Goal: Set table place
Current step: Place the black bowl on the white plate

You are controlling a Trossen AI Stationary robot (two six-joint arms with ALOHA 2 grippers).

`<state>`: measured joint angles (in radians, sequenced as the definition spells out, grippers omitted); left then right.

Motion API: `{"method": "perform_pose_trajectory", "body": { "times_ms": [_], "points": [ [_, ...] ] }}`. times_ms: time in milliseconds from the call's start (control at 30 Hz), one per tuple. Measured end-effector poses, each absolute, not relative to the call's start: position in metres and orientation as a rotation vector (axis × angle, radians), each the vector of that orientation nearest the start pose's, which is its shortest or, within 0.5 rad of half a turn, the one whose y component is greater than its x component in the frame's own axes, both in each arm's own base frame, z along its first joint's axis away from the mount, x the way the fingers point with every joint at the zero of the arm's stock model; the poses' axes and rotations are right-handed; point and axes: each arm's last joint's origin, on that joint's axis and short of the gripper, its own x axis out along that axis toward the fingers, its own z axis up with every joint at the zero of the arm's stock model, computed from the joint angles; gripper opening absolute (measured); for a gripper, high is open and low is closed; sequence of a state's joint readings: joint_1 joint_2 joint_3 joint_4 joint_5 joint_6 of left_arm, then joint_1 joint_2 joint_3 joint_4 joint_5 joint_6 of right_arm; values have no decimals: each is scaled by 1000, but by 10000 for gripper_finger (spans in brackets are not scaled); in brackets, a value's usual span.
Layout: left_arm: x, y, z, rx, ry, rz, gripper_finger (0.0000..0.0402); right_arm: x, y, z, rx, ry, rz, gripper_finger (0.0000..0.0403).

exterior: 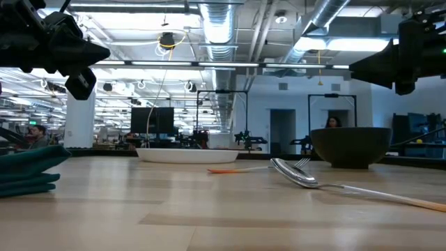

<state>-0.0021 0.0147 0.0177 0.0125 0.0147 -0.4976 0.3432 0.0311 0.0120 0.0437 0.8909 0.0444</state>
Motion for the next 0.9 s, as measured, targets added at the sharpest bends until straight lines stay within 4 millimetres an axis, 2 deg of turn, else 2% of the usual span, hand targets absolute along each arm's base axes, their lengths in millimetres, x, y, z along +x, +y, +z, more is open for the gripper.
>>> {"method": "perform_pose_trajectory", "body": {
  "times_ms": [767, 900],
  "points": [
    [97, 2, 170, -525, -38, 64, 0, 91, 8, 169, 58, -33, -547, 210],
    [97, 2, 170, -464, -41, 83, 0, 91, 8, 169, 58, -32, -547, 210]
  ]
}}
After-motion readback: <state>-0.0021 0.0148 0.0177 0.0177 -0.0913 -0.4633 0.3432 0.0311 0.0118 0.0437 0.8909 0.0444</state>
